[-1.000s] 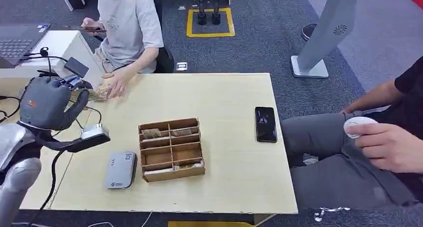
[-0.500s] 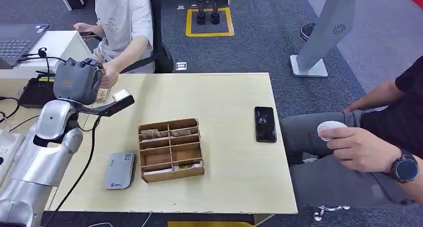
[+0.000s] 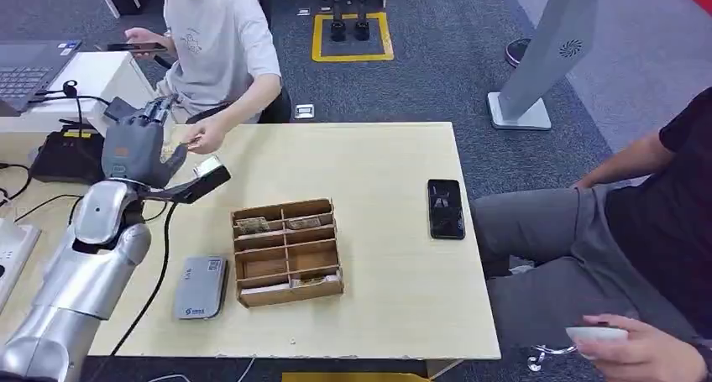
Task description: Pass the card to the sensor for recognition and then transmit it.
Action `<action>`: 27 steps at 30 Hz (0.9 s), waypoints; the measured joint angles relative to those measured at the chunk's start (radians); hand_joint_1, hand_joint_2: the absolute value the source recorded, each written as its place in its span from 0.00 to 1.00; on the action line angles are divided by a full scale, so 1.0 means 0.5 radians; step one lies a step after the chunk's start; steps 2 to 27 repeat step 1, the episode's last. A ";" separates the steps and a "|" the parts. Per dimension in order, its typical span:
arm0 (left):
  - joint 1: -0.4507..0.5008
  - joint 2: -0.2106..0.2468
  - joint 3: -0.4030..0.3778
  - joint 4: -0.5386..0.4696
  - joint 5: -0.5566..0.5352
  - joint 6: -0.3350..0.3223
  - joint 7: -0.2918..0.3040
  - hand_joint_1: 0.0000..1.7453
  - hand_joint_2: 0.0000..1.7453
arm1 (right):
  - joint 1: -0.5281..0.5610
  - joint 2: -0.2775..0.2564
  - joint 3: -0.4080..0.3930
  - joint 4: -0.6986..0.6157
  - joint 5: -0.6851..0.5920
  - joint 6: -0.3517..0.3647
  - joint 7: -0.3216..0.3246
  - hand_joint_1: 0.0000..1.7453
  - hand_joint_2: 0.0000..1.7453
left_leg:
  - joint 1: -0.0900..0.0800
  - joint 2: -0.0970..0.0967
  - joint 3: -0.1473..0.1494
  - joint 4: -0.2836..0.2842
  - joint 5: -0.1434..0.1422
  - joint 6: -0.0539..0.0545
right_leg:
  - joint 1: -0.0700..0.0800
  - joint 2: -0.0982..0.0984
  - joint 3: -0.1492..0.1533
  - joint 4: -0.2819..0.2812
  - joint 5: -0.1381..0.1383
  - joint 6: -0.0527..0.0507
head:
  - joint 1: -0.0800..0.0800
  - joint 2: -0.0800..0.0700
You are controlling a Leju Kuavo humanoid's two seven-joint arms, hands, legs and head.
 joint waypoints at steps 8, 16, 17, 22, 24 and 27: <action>0.039 0.006 0.026 0.002 -0.001 0.042 0.010 0.00 1.00 | 0.005 0.000 0.000 0.000 -0.001 -0.006 0.002 0.00 0.00 | 0.000 0.000 0.000 0.000 0.000 0.000 | 0.000 0.000 0.000 0.000 0.000 0.000 | 0.000 0.000; 0.039 0.006 0.026 0.002 -0.001 0.042 0.010 0.00 1.00 | 0.005 0.000 0.000 0.000 -0.001 -0.006 0.002 0.00 0.00 | 0.000 0.000 0.000 0.000 0.000 0.000 | 0.000 0.000 0.000 0.000 0.000 0.000 | 0.000 0.000; 0.039 0.006 0.026 0.002 -0.001 0.042 0.010 0.00 1.00 | 0.005 0.000 0.000 0.000 -0.001 -0.006 0.002 0.00 0.00 | 0.000 0.000 0.000 0.000 0.000 0.000 | 0.000 0.000 0.000 0.000 0.000 0.000 | 0.000 0.000; 0.039 0.006 0.026 0.002 -0.001 0.042 0.010 0.00 1.00 | 0.005 0.000 0.000 0.000 -0.001 -0.006 0.002 0.00 0.00 | 0.000 0.000 0.000 0.000 0.000 0.000 | 0.000 0.000 0.000 0.000 0.000 0.000 | 0.000 0.000; 0.039 0.006 0.026 0.002 -0.001 0.042 0.010 0.00 1.00 | 0.005 0.000 0.000 0.000 -0.001 -0.006 0.002 0.00 0.00 | 0.000 0.000 0.000 0.000 0.000 0.000 | 0.000 0.000 0.000 0.000 0.000 0.000 | 0.000 0.000; 0.039 0.006 0.026 0.002 -0.001 0.042 0.010 0.00 1.00 | 0.005 0.000 0.000 0.000 -0.001 -0.006 0.002 0.00 0.00 | 0.000 0.000 0.000 0.000 0.000 0.000 | 0.000 0.000 0.000 0.000 0.000 0.000 | 0.000 0.000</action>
